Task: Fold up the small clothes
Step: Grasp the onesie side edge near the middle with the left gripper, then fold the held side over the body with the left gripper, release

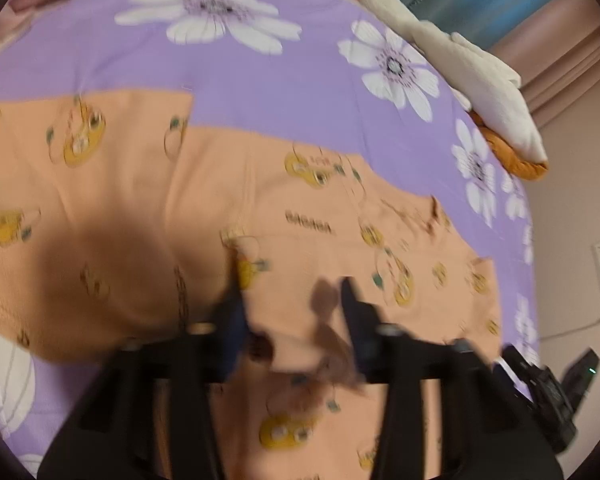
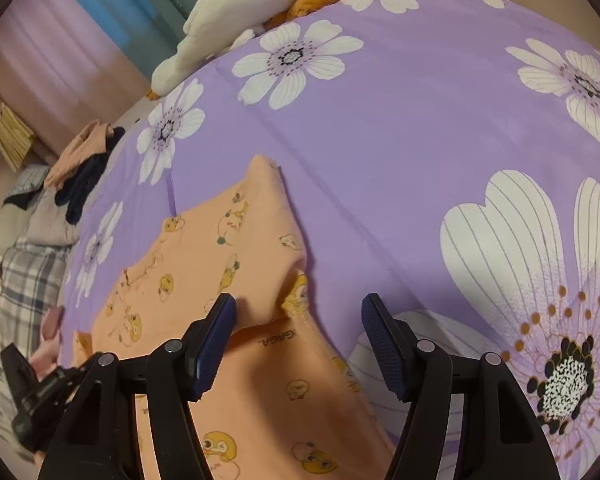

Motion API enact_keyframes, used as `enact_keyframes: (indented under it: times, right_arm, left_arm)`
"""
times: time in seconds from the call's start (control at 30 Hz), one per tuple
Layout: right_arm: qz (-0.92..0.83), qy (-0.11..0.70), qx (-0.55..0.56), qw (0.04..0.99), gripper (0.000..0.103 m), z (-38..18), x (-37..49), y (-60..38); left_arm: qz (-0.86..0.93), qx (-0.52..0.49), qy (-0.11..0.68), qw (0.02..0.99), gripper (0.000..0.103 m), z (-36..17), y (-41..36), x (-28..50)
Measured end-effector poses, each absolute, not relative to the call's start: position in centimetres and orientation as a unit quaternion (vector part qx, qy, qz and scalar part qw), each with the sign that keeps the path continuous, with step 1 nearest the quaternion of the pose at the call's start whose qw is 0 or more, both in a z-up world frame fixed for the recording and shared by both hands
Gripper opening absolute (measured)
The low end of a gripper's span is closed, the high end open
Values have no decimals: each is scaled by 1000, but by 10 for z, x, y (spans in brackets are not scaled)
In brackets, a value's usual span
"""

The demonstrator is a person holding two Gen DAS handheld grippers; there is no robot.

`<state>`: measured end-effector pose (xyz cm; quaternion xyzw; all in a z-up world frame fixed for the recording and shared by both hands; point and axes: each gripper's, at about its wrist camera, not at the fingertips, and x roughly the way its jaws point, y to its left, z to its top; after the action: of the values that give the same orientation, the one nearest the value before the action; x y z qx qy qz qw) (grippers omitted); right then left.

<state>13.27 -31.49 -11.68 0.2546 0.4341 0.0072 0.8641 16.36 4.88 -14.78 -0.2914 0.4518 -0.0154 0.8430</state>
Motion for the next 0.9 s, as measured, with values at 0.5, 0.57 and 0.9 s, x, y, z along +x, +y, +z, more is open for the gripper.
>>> enact_keyframes:
  times: [0.5,0.57,0.9]
  right_arm:
    - [28,431,267,861,67,-120,127,-318]
    - [28,434,264,861,67,-120,127,-316]
    - [24,443,249,861,67,-120,126,-313]
  left_arm:
    - [-17,-292,432,853,12,-132,47,167]
    - [-21,-288,446,847,12,-136,43,170]
    - [12,-286,404,869,7,-108,64,170]
